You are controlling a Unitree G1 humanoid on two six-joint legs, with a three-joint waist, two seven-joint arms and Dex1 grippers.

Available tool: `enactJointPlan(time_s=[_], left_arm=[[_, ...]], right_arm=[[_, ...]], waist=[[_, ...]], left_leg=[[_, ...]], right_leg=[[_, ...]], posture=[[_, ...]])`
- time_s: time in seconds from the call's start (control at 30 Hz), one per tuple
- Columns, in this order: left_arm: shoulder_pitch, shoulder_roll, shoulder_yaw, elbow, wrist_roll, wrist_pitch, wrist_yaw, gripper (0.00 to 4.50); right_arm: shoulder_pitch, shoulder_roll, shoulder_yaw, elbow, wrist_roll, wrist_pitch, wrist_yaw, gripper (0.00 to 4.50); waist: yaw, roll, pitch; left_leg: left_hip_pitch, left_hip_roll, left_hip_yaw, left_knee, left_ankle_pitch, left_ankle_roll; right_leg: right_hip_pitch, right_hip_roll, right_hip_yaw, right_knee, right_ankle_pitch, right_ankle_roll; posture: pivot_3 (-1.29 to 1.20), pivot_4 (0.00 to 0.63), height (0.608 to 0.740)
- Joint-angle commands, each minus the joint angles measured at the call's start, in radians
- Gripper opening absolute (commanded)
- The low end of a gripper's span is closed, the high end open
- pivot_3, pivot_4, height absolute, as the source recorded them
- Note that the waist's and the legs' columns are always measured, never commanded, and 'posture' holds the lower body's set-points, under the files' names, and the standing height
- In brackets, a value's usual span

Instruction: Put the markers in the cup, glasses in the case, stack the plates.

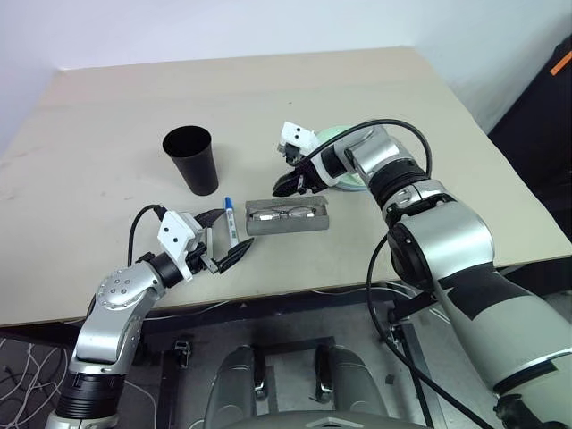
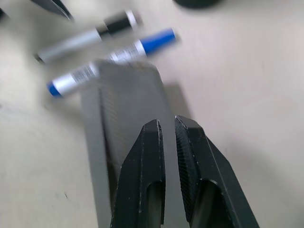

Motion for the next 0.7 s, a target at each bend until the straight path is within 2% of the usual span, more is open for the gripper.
enactJointPlan(time_s=[0.03, 0.23, 0.4, 0.7], left_arm=[[0.005, 0.004, 0.033, -0.027, -0.01, -0.008, 0.012, 4.5], [0.005, 0.011, 0.038, -0.029, -0.009, -0.003, 0.018, 4.5], [0.001, 0.015, 0.036, -0.026, -0.011, -0.001, 0.013, 4.5], [-0.015, -0.012, 0.037, 0.005, 0.023, -0.001, 0.073, 4.5]], right_arm=[[0.042, -0.018, -0.067, -0.048, 0.091, 0.017, 0.019, 0.52], [0.121, -0.023, -0.062, -0.03, 0.095, 0.107, -0.072, 0.52], [0.122, -0.029, -0.06, -0.049, 0.115, 0.133, -0.063, 0.52], [0.217, -0.045, -0.085, -0.231, 0.216, 0.068, 0.063, 0.52]], waist=[[0.001, 0.0, 0.0], [-0.002, 0.0, 0.0], [-0.002, 0.0, 0.0], [0.0, 0.0, 0.0]], left_leg=[[0.0, 0.0, 0.0, 0.0, 0.0, 0.0], [0.0, 0.0, 0.0, 0.001, 0.0, 0.0], [0.001, 0.0, -0.001, 0.001, 0.0, 0.0], [0.0, 0.0, -0.001, 0.001, 0.0, 0.0]], right_leg=[[0.0, 0.0, 0.0, 0.0, 0.0, 0.0], [0.0, 0.0, 0.0, 0.001, 0.0, 0.0], [0.0, 0.0, 0.0, 0.001, 0.0, 0.0], [0.0, 0.0, 0.0, 0.001, 0.0, 0.0]], posture=[[0.0, 0.15, 0.701], [0.0, 0.15, 0.701], [0.0, 0.15, 0.701], [0.0, 0.15, 0.701]])
